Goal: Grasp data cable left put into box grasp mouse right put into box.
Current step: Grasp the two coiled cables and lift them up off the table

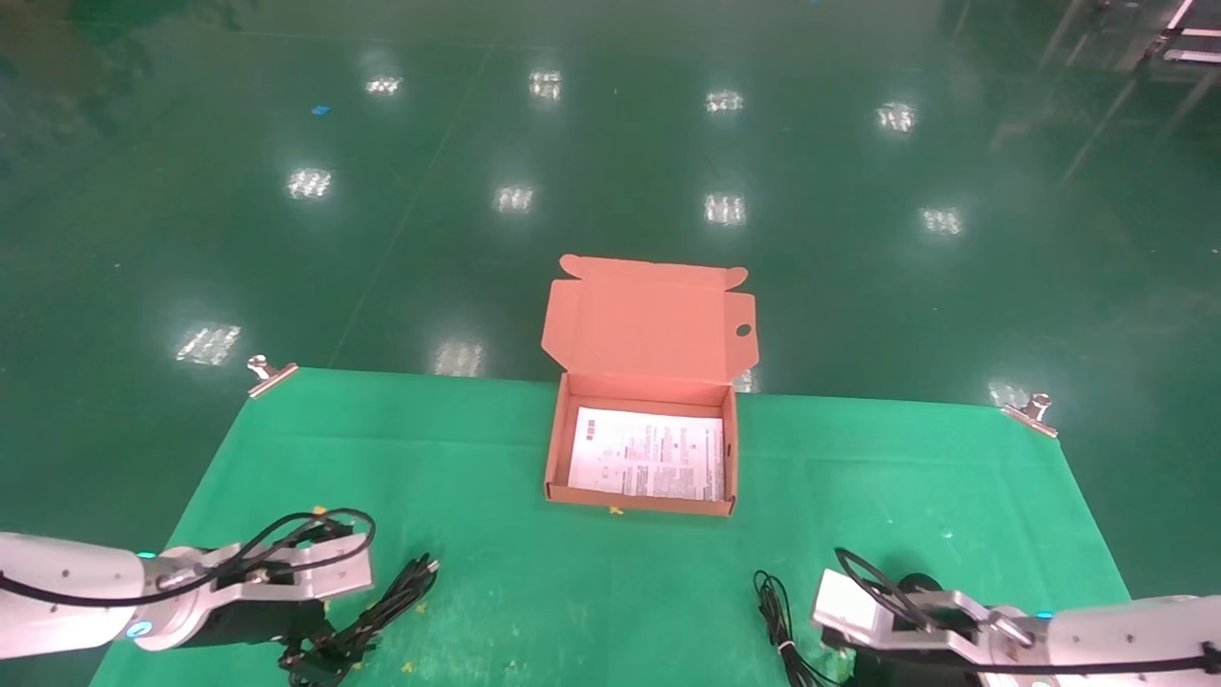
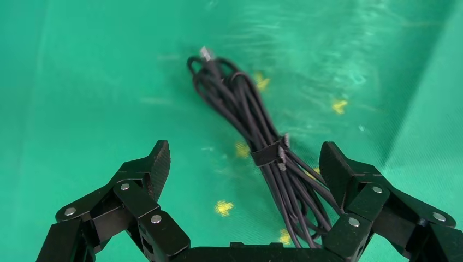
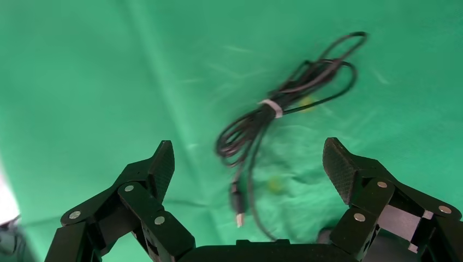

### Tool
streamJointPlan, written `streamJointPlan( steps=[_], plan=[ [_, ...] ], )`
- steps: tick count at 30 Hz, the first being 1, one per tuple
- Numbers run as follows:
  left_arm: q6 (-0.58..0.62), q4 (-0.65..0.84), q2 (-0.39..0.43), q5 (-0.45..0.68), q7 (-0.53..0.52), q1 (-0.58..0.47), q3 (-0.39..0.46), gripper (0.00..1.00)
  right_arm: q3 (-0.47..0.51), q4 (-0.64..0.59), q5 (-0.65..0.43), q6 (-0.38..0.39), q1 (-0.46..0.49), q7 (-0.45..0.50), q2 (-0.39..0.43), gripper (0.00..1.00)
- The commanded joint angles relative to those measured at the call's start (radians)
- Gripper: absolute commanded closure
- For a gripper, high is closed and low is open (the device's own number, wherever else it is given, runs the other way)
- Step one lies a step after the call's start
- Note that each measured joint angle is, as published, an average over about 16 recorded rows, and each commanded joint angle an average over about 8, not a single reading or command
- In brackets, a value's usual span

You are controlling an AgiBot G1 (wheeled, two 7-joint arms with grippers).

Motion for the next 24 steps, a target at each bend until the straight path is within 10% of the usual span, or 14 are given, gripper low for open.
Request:
streamJointPlan(
  steps=[1, 13, 21, 24],
  plan=[
    [-0.023, 0.036, 0.011, 0.014, -0.034, 0.002, -0.004, 0.00, 0.001, -0.019, -0.023, 0.042, -0.007, 0.017, -0.016, 0.00],
    [-0.021, 0.173, 0.037, -0.032, -0.042, -0.007, -0.022, 0.00, 0.014, -0.098, -0.042, 0.136, -0.032, 0.111, -0.076, 0.01],
    [-0.022, 0.212, 0.042, -0.059, -0.026, -0.006, -0.034, 0.96, 0.011, -0.108, -0.055, 0.160, -0.048, 0.122, -0.087, 0.96],
    [-0.023, 0.215, 0.042, -0.061, -0.025, -0.006, -0.034, 1.00, 0.011, -0.109, -0.056, 0.163, -0.049, 0.122, -0.088, 1.00]
  ],
)
